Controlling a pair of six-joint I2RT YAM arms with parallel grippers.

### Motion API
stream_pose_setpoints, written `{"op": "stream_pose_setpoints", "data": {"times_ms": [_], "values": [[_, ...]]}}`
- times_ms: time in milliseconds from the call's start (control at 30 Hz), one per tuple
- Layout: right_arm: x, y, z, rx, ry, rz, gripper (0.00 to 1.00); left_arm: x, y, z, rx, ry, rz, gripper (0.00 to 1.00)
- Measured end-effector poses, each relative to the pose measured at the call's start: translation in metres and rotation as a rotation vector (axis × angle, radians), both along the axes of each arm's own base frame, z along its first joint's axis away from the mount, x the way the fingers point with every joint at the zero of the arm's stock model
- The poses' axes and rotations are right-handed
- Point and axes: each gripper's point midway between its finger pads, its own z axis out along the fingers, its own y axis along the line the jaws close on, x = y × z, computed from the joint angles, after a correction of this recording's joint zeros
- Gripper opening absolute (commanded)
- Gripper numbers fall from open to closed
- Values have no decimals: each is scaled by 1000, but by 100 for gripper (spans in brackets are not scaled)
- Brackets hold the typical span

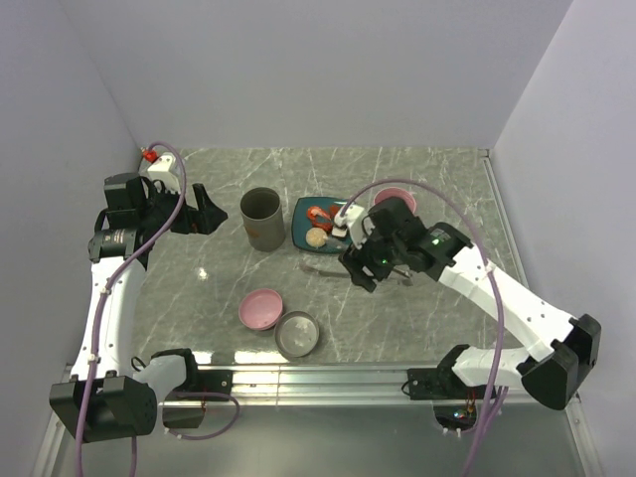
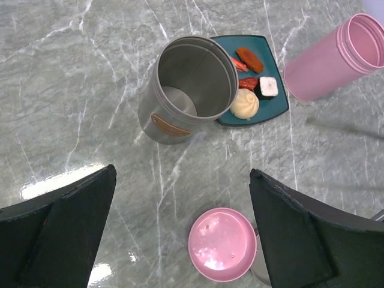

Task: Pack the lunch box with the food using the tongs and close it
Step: Pick up the fake food from the plate.

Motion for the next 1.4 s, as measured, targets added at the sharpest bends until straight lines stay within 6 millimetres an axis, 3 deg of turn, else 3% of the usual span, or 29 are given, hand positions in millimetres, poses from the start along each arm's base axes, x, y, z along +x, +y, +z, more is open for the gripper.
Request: {"op": "stream_pose_setpoints", "data": {"times_ms": [233, 467, 900, 1400], "values": [[44, -21, 34, 74, -46, -158, 72, -1, -3, 1, -9, -1, -14, 99], [64, -12, 40, 110, -15, -208, 70, 0, -4, 2, -13, -2, -21, 99], [84, -1, -12, 58, 140, -256, 62, 2, -6, -4, -26, 22, -35, 99], [92, 6, -20, 59, 172, -218, 61, 3, -6, -6, -31, 33, -37, 99]]}}
